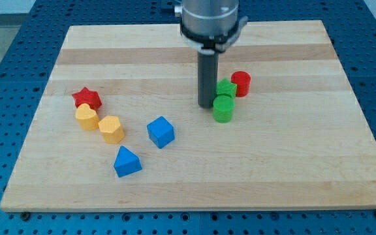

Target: Move the red circle towards the top left of the green star

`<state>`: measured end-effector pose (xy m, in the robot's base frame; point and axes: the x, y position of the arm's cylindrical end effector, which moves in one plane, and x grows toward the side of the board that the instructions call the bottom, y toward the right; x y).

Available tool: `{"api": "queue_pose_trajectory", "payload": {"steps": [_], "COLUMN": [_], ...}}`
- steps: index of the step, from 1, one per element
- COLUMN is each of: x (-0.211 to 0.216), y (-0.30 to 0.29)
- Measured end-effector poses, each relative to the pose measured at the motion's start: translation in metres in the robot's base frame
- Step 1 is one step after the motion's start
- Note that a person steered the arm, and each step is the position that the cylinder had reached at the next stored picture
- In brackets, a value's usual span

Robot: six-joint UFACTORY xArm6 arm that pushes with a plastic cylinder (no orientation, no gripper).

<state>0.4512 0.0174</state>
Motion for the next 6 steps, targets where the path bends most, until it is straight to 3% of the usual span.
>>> {"api": "queue_pose_trajectory", "payload": {"steps": [1,3,4,5,6], "x": [0.048,0.070,0.047,-0.026,-0.066], "y": [0.000,0.033,0.087,0.087,0.067]}}
